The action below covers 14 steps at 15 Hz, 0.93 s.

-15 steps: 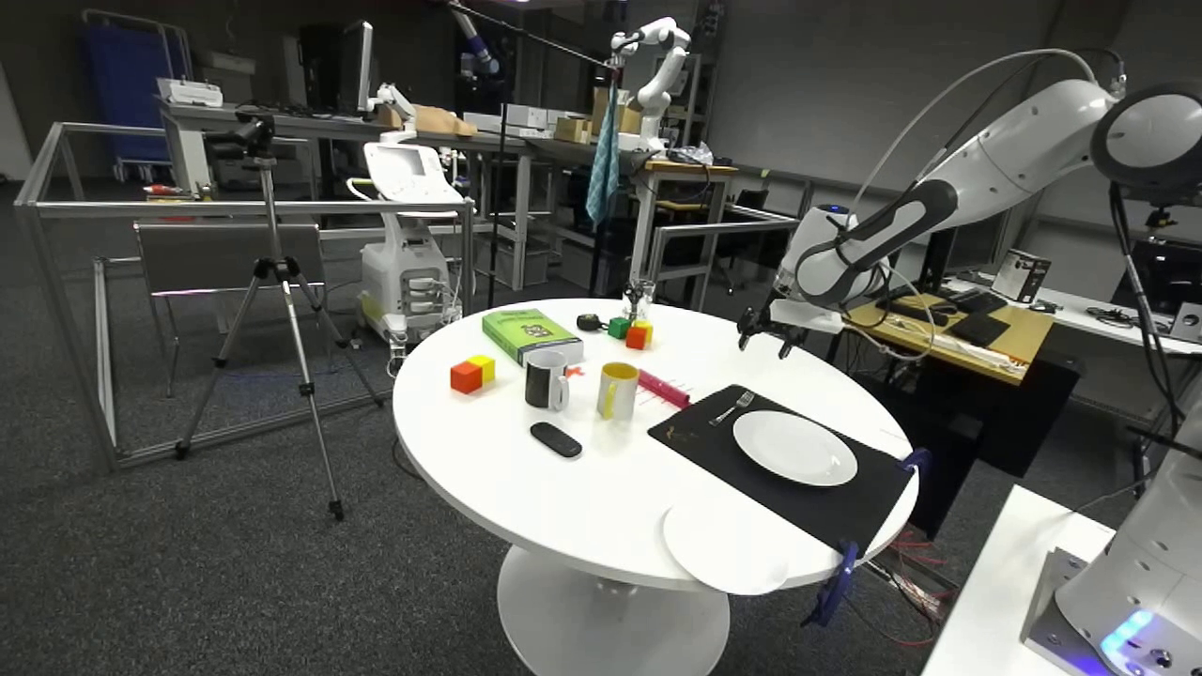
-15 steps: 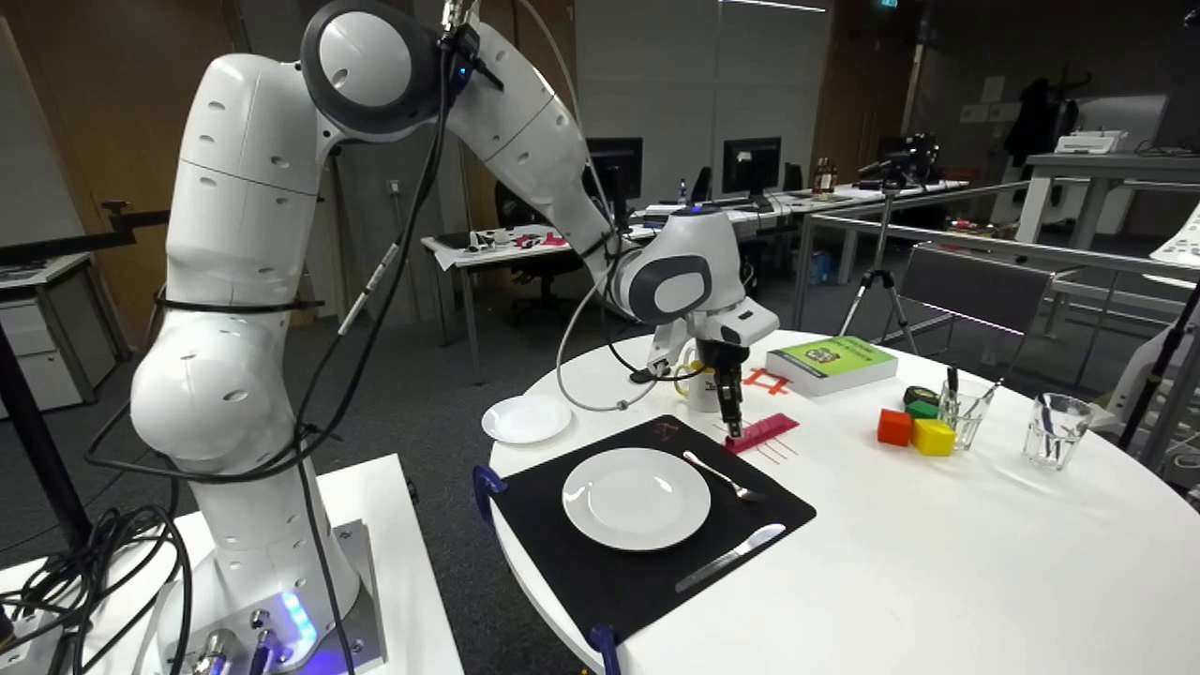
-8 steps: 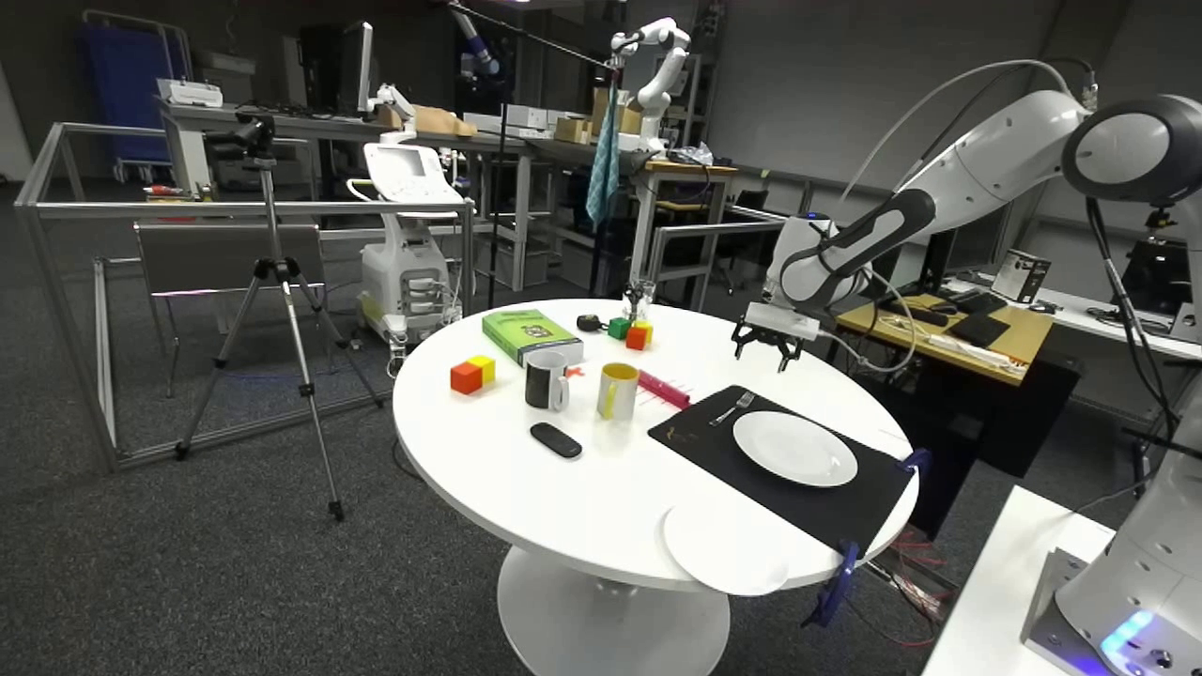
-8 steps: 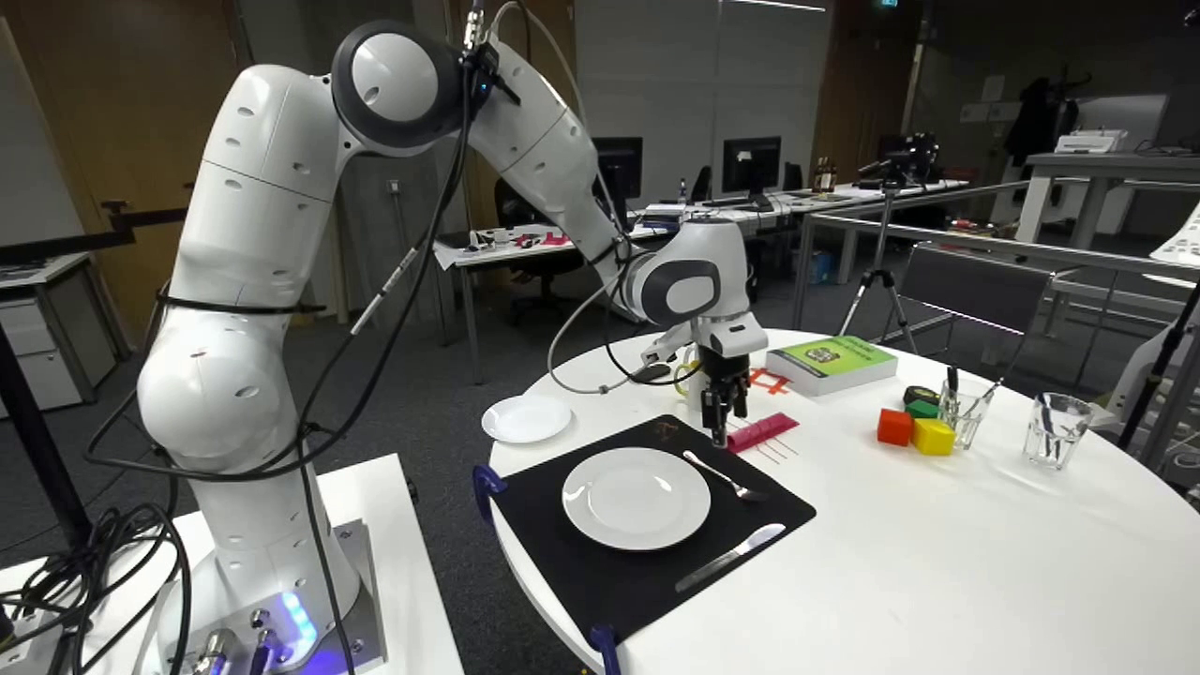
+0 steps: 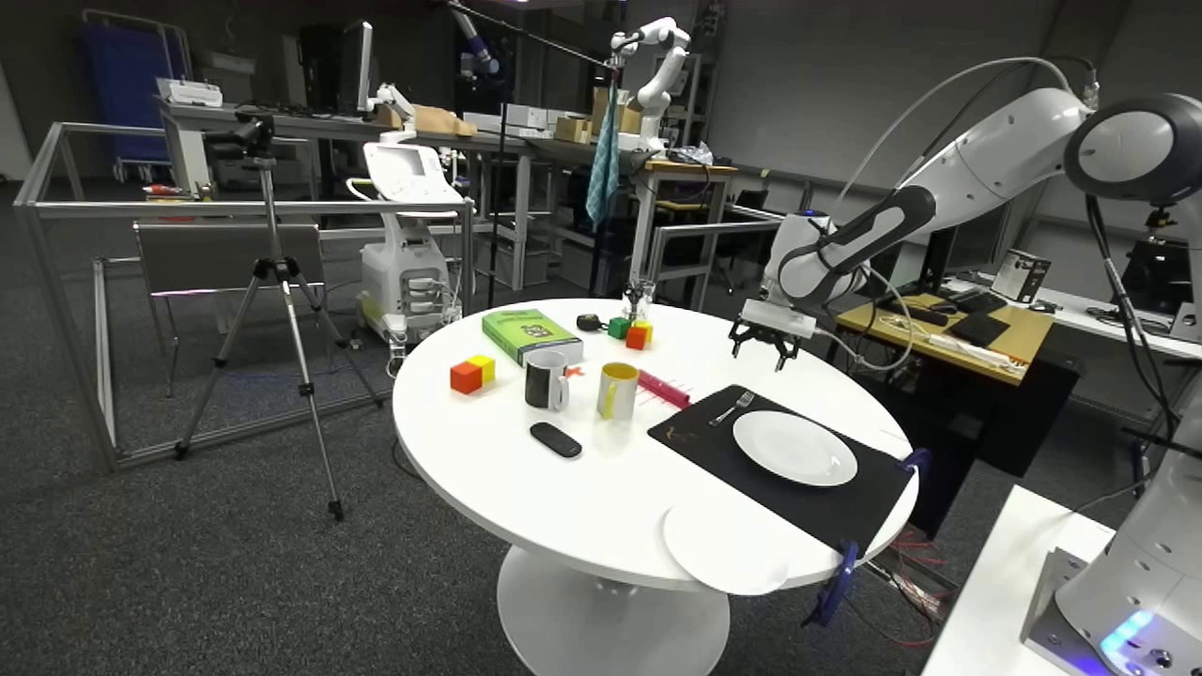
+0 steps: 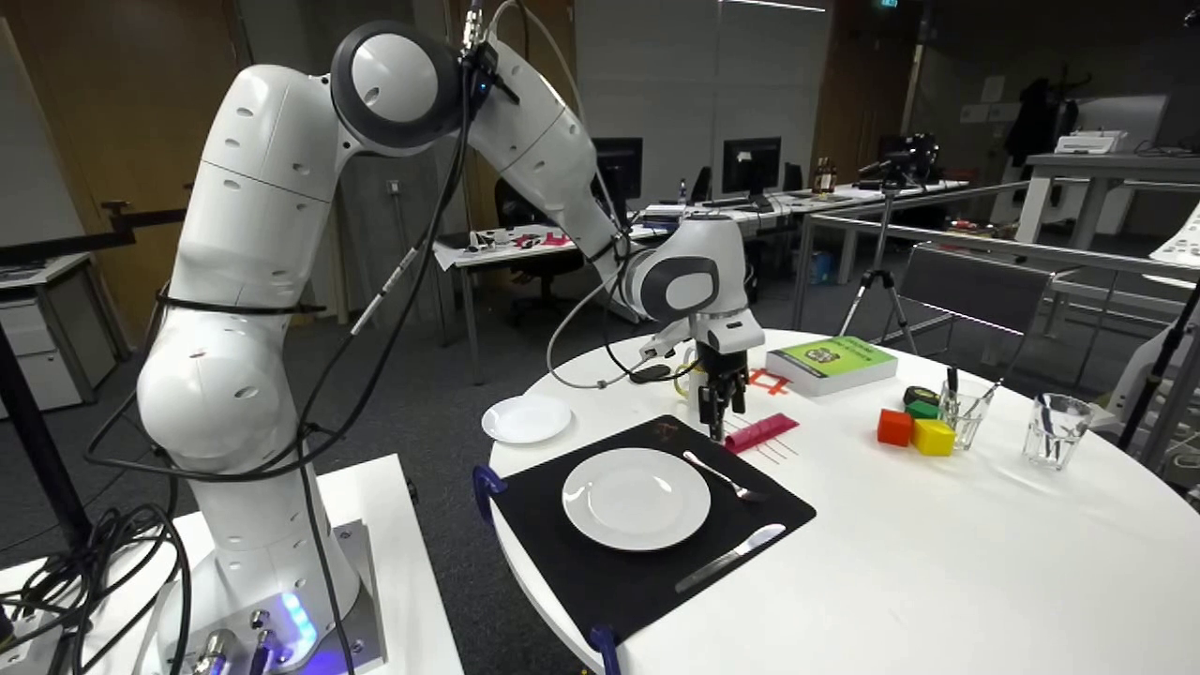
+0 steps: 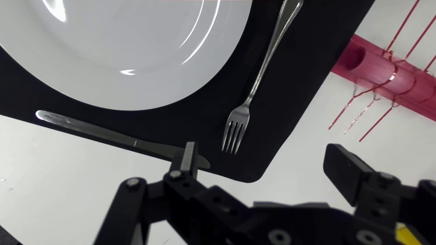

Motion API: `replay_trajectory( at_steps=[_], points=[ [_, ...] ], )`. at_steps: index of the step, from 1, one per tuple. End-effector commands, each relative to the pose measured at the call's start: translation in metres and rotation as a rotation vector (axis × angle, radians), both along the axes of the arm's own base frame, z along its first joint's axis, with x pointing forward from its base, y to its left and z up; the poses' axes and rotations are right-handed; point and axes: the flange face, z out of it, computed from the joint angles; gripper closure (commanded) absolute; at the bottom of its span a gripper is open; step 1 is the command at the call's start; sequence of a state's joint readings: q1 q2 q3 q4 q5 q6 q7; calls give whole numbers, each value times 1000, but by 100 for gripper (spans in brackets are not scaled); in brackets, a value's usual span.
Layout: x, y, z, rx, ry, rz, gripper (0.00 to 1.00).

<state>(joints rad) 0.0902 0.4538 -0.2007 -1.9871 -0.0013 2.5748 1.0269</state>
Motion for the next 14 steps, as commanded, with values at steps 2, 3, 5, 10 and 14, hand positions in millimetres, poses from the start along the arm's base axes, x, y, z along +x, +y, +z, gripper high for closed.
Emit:
replay_trajectory(
  at_steps=[2,3,5,10,14],
  points=[
    [0,-4,-3,-4,-4,-41,0],
    [0,-6,-6,11,-11,-89,0],
    [4,-12,-13,37,-31,-193,0],
    [10,-16,-29,63,-63,-309,0],
    [18,-14,-35,73,-90,-296,0]
  ],
)
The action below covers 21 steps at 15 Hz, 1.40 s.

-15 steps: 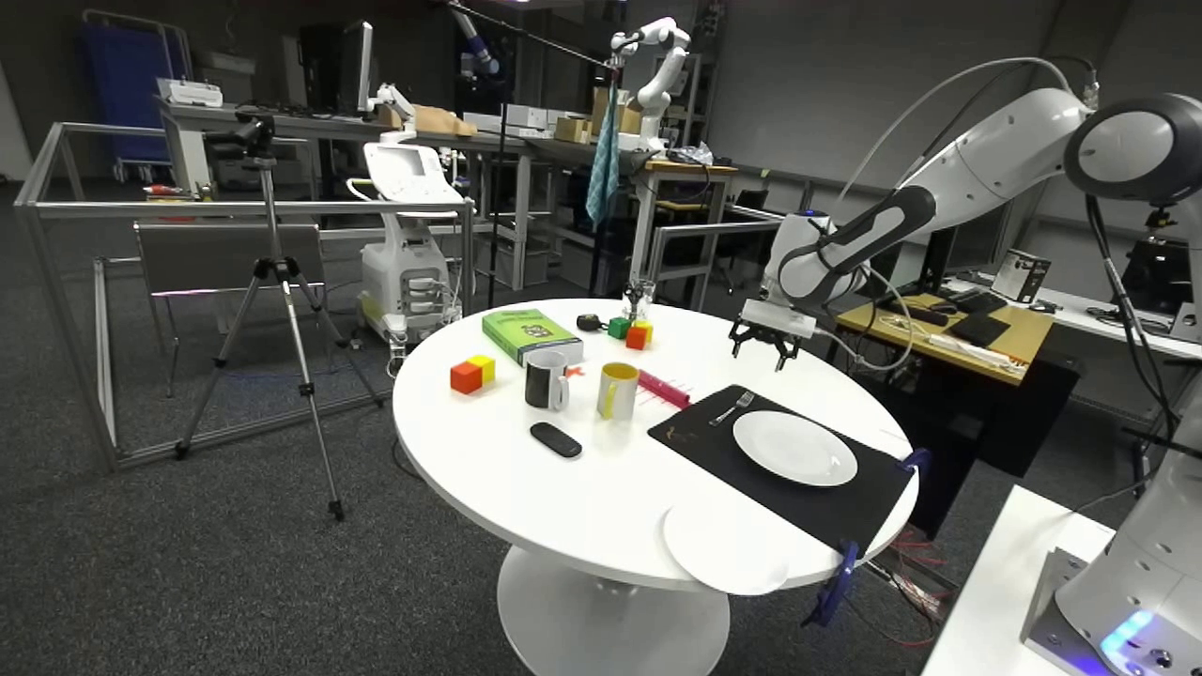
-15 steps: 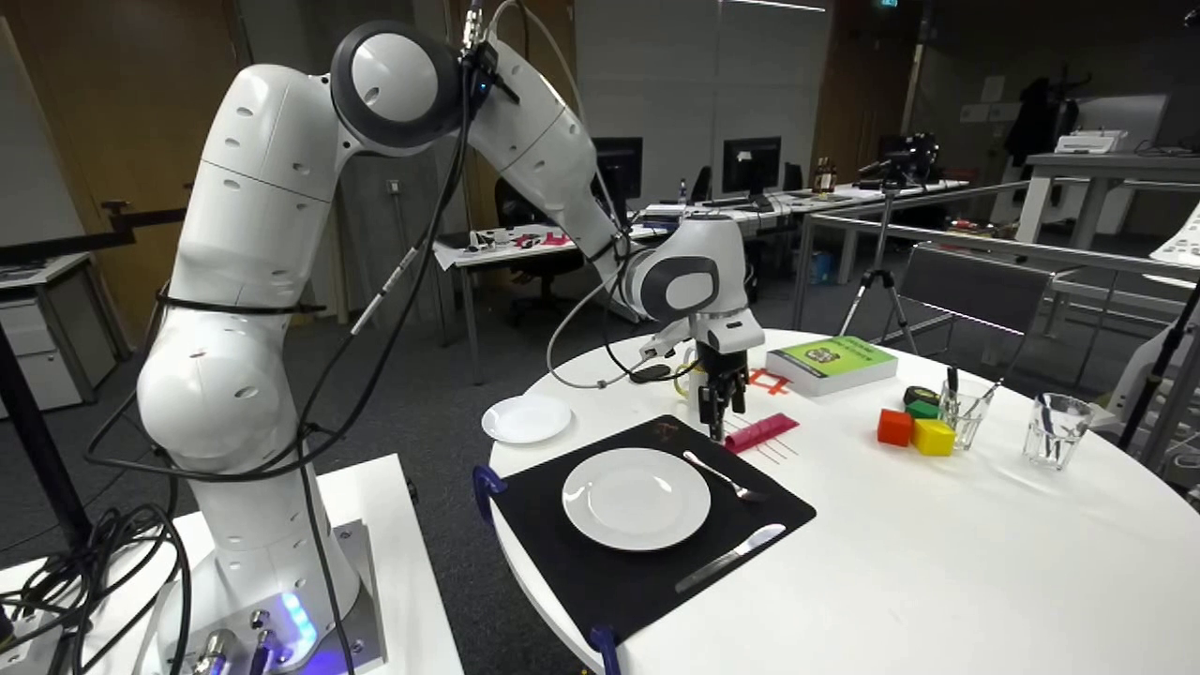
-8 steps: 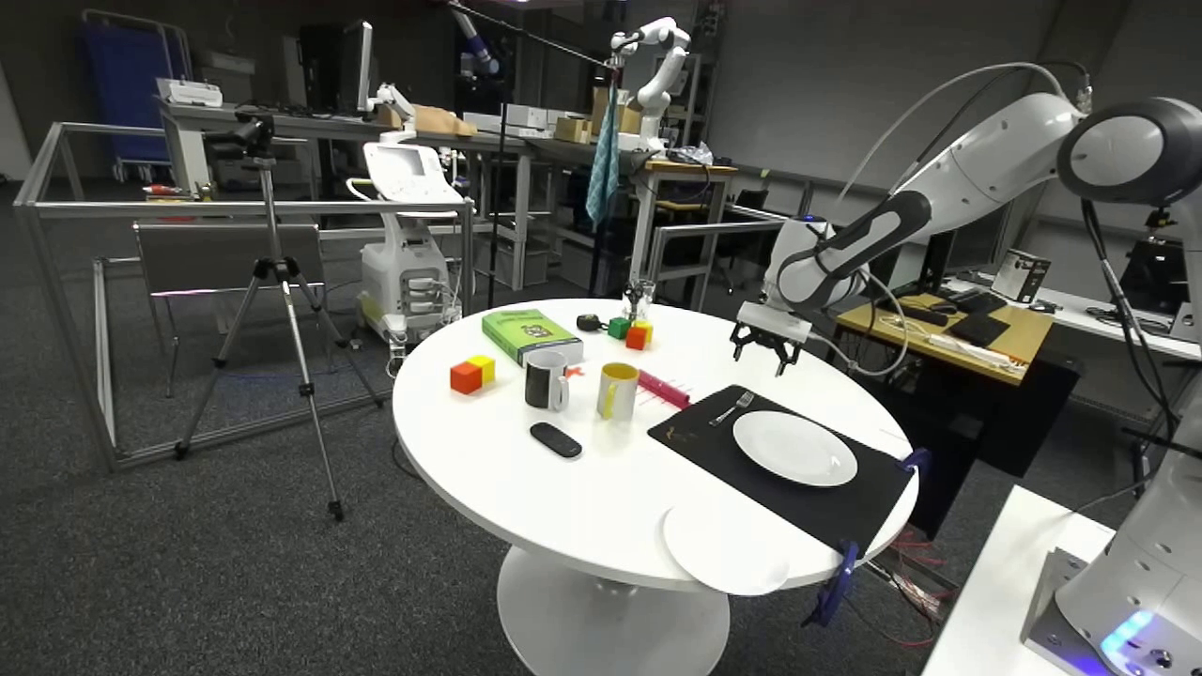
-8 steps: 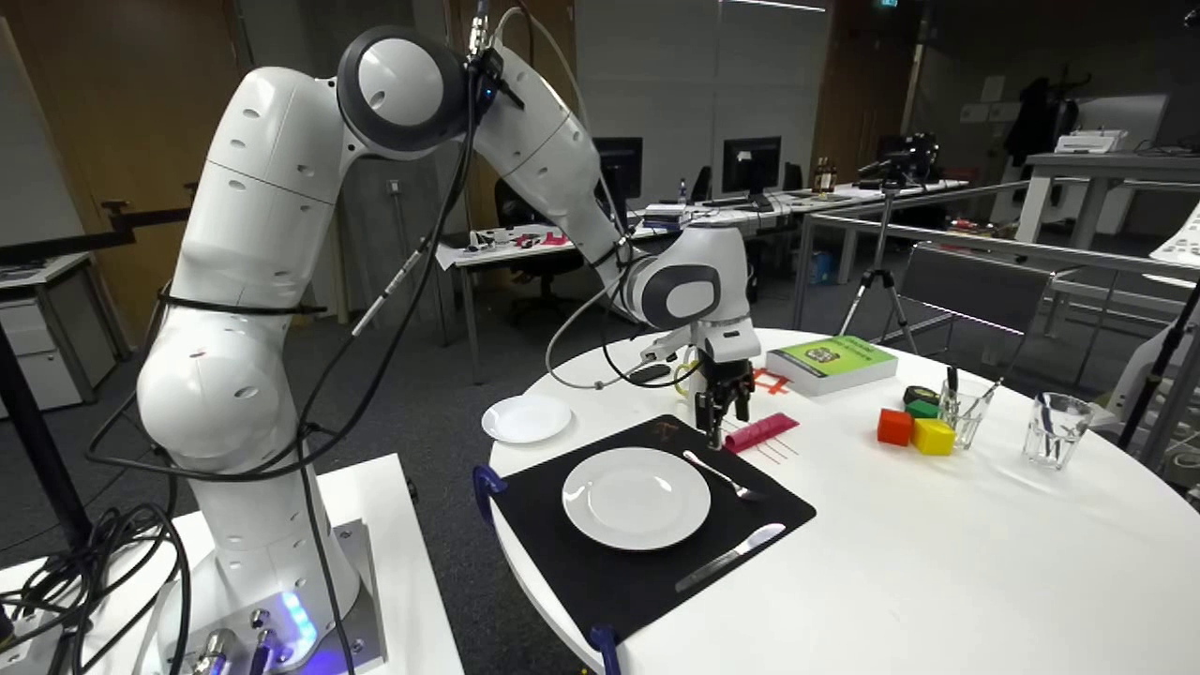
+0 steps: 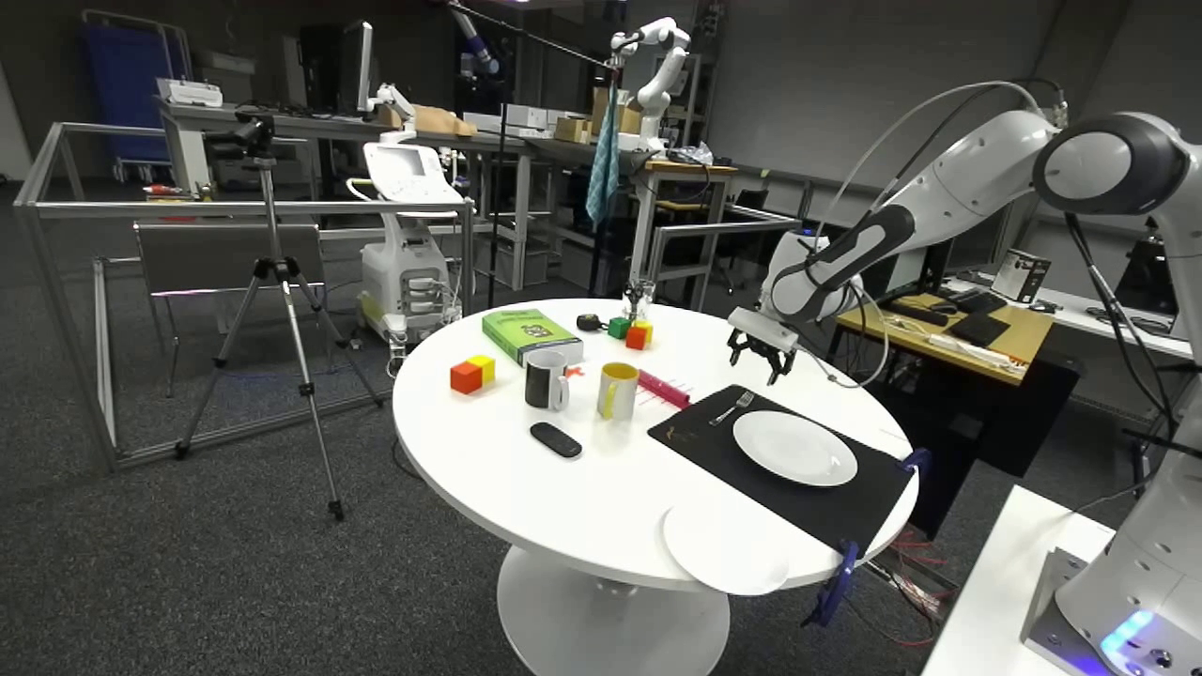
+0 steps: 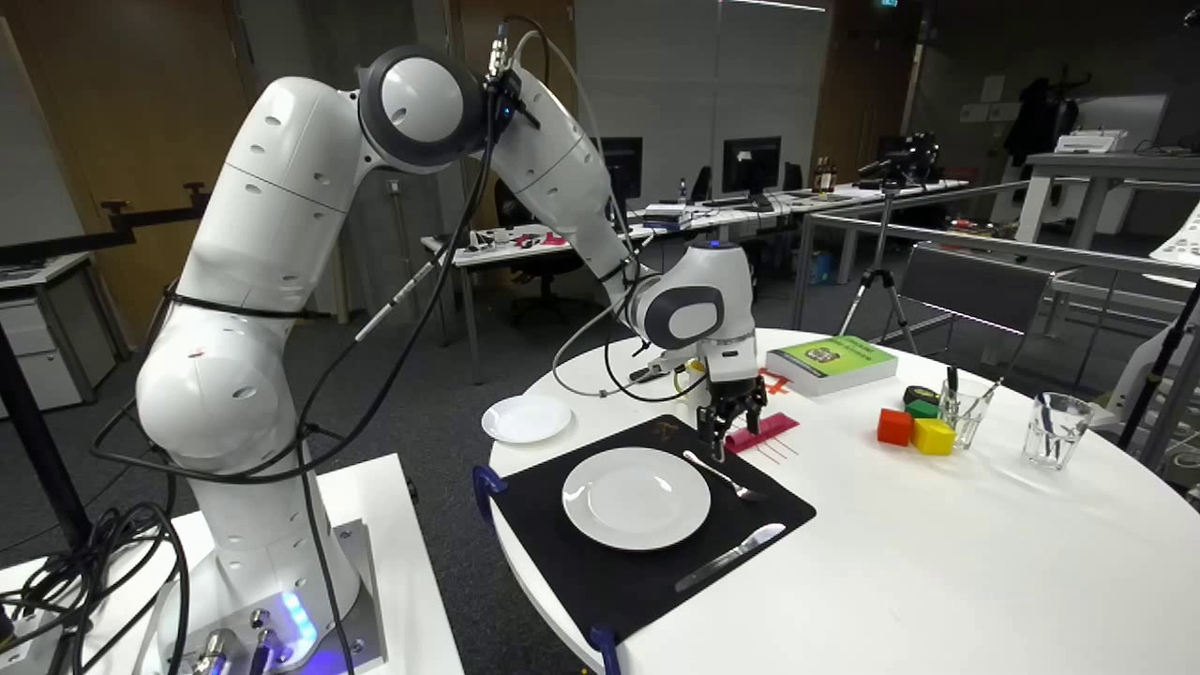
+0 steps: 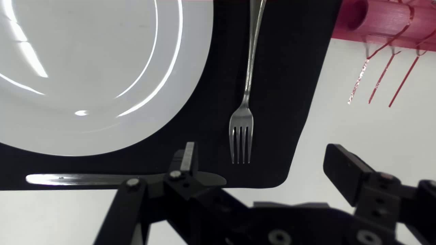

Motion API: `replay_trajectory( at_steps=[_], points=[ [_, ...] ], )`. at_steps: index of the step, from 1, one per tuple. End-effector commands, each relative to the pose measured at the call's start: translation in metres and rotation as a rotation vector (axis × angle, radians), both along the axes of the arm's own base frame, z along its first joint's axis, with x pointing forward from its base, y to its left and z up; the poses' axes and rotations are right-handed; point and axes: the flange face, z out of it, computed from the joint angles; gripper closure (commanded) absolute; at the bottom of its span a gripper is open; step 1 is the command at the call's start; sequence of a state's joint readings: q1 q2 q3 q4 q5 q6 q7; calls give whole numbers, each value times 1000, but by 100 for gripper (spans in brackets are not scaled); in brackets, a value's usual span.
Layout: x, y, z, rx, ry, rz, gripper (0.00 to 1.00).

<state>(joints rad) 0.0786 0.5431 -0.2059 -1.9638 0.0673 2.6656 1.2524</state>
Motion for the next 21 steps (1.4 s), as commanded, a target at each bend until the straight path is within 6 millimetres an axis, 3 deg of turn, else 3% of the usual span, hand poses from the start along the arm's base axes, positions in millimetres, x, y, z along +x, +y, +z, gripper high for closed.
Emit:
replay_trajectory(
  at_steps=[1,9,21],
  points=[
    [13,0,0,26,-43,-8,0],
    [25,19,-21,82,-24,20,0],
    [27,23,-47,72,23,58,0]
  ],
)
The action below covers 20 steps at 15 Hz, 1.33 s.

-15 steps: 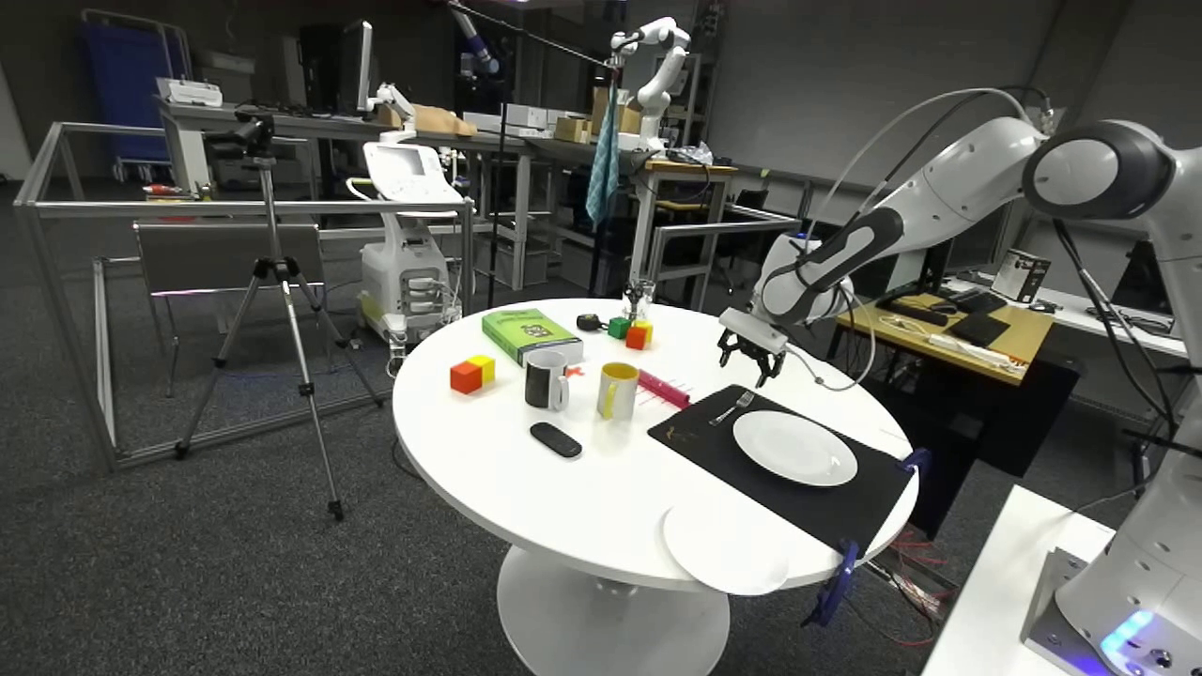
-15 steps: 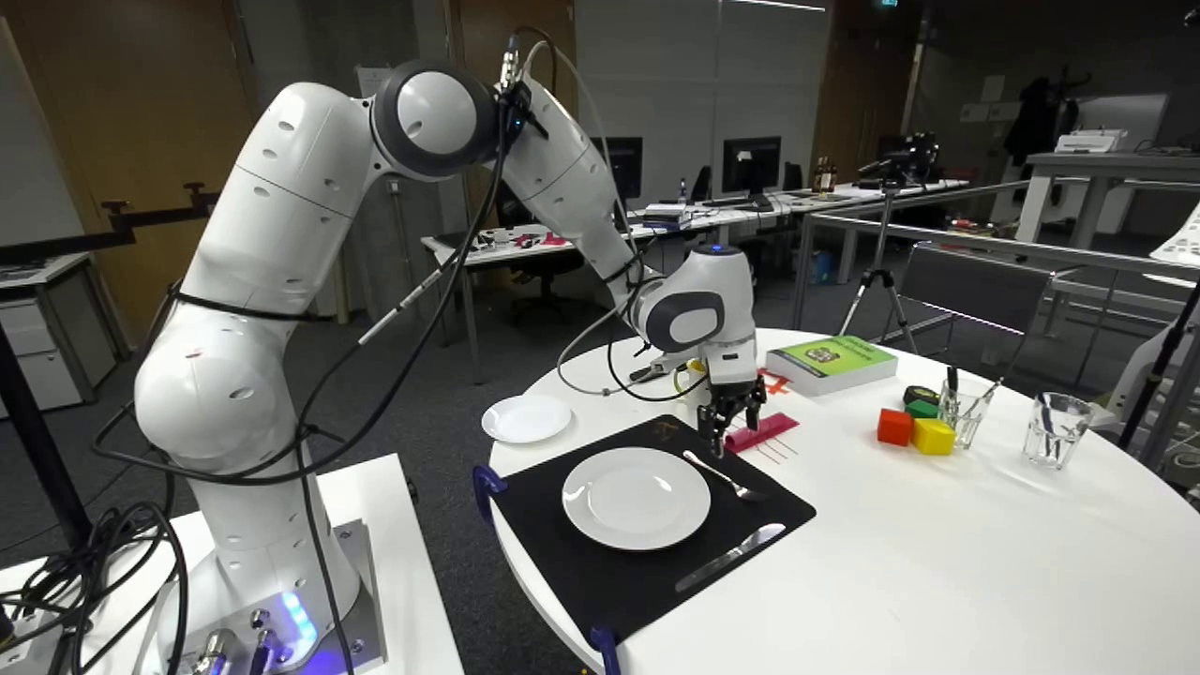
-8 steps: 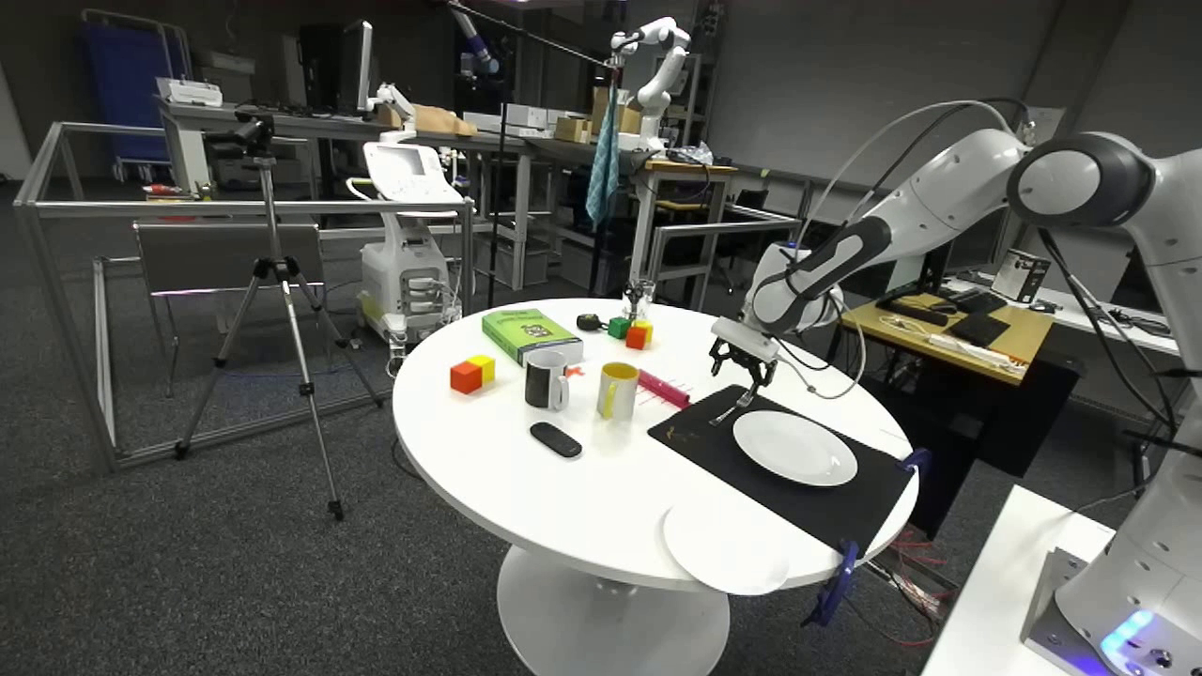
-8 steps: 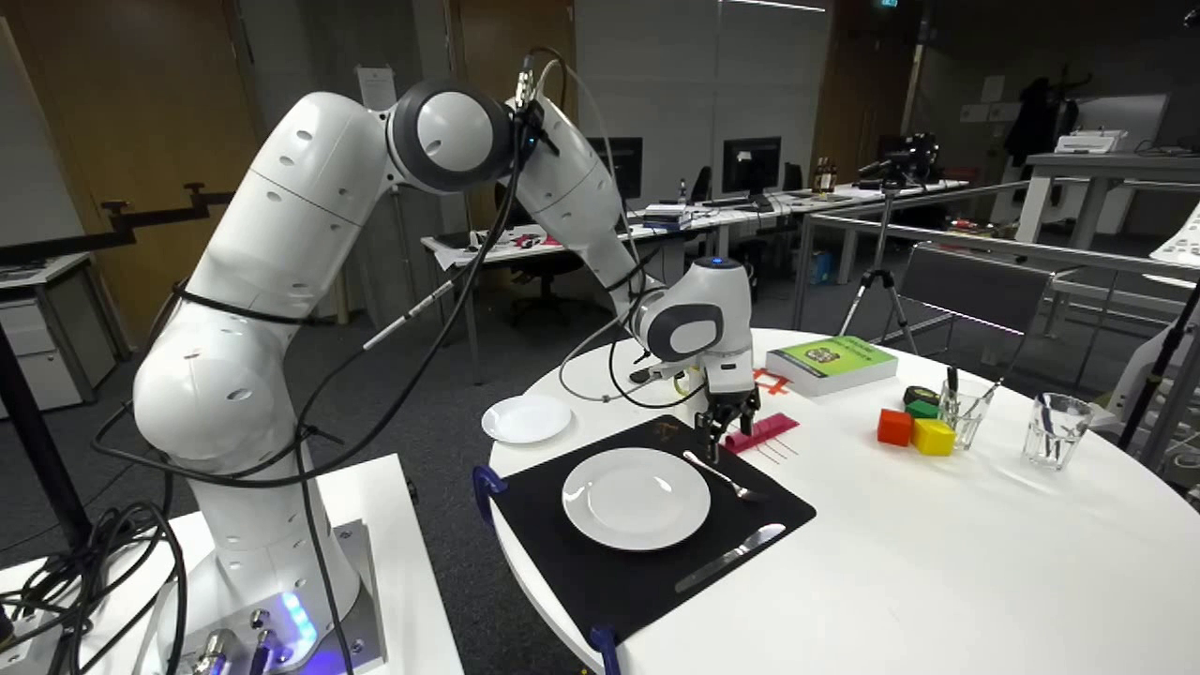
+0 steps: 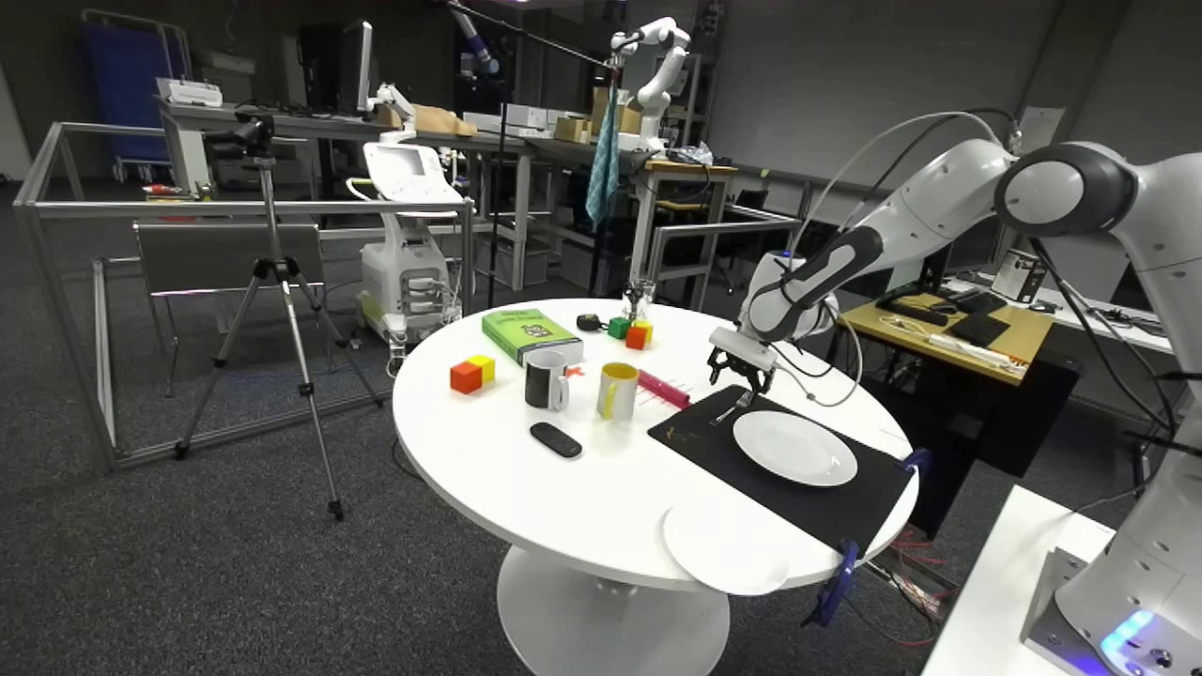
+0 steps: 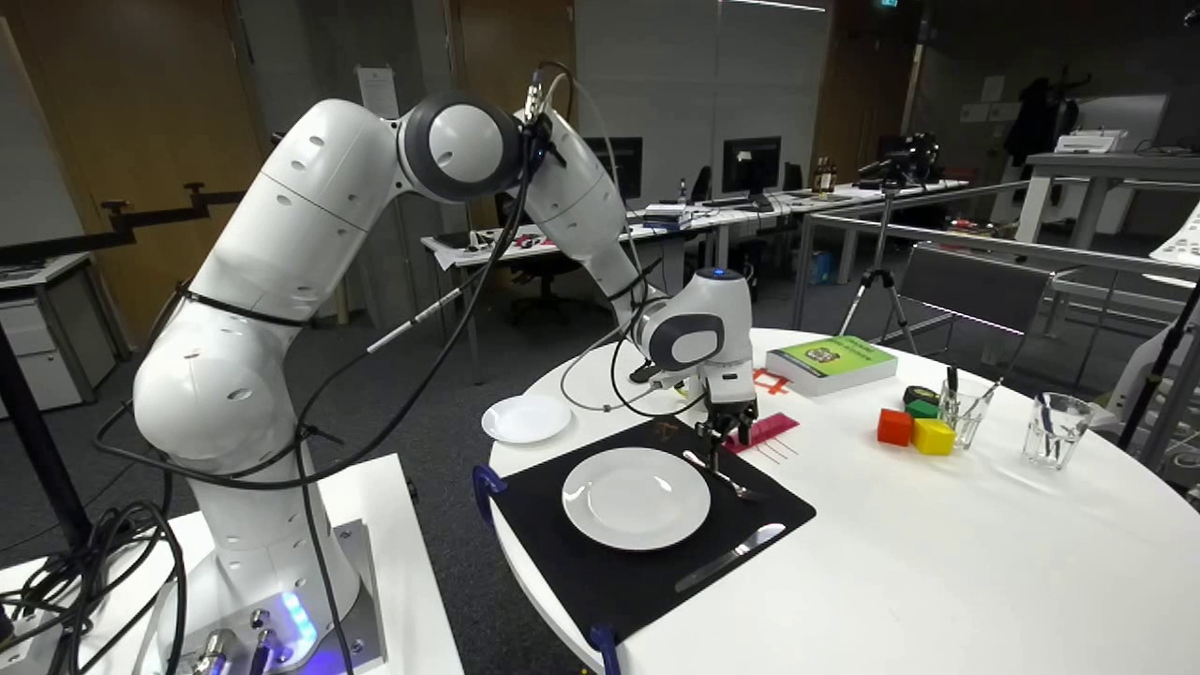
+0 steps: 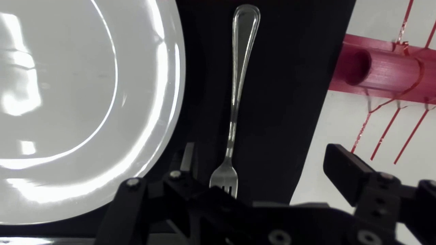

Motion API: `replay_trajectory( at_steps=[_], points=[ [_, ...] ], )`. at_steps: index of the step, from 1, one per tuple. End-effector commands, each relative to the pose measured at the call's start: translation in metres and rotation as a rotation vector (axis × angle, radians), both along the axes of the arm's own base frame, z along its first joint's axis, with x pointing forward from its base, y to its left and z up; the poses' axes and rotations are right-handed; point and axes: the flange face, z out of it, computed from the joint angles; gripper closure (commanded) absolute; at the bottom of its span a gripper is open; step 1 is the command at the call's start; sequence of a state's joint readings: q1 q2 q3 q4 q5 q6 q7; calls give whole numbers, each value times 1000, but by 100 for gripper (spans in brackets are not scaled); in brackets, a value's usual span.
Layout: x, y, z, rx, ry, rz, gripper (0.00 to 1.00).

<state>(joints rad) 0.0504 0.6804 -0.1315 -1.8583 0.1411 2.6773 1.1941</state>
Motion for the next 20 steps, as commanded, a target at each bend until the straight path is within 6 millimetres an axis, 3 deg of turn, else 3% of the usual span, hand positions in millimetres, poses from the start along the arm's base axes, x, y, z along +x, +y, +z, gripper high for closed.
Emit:
replay_trajectory(
  at_steps=[1,11,18,20],
  points=[
    [5,-2,0,15,9,19,0],
    [4,-2,-13,6,30,28,4],
    [6,-3,-21,1,50,34,2],
    [8,-3,-26,1,57,37,6]
  ],
)
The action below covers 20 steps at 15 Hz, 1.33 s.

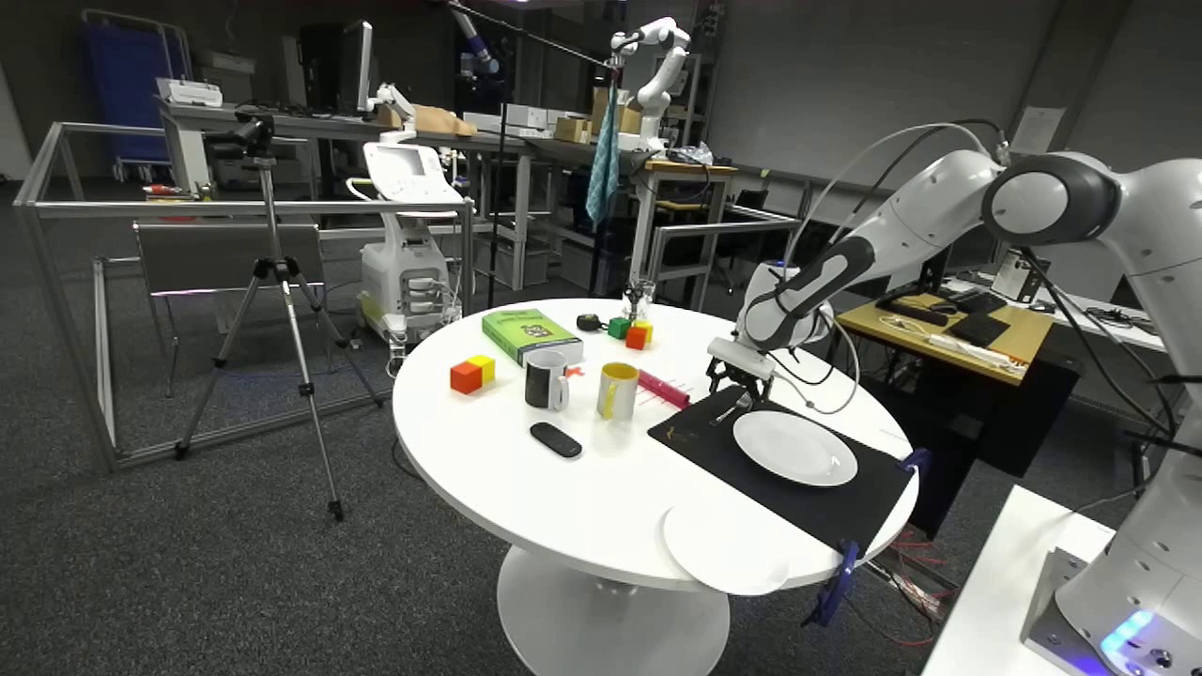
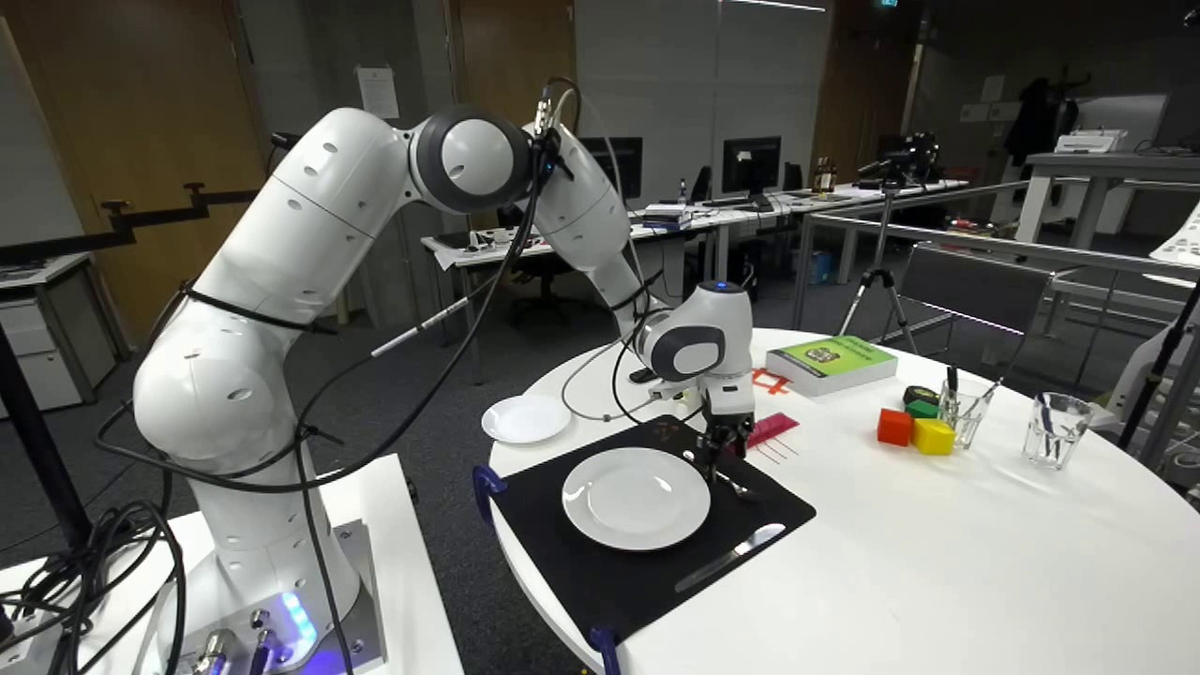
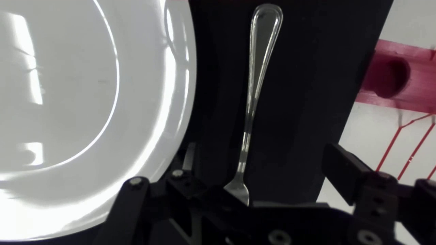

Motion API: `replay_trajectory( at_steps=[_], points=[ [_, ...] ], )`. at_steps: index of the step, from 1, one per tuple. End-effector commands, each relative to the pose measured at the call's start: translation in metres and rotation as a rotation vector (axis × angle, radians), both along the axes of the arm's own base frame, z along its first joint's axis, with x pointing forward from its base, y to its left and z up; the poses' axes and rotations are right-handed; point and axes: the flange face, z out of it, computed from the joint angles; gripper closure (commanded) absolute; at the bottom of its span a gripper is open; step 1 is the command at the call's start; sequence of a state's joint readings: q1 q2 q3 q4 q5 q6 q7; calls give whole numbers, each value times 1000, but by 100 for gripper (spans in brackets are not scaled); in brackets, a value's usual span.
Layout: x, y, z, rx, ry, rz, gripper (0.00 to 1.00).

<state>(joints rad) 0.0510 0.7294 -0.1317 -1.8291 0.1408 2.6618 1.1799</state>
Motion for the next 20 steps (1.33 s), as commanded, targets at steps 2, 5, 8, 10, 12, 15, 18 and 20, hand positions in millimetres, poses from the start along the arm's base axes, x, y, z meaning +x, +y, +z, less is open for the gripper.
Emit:
replay_trajectory(
  at_steps=[2,5,8,10,12,15,18,20],
  points=[
    [8,-3,-8,3,30,21,7],
    [9,-3,-13,1,41,29,33],
    [11,-3,-12,1,48,39,46],
    [14,-3,-9,-2,41,43,62],
    [15,-3,-8,-3,38,44,78],
    [16,-2,-5,-6,32,46,99],
    [16,-2,-1,-11,30,50,100],
    [16,-1,4,-9,25,56,99]
  ],
)
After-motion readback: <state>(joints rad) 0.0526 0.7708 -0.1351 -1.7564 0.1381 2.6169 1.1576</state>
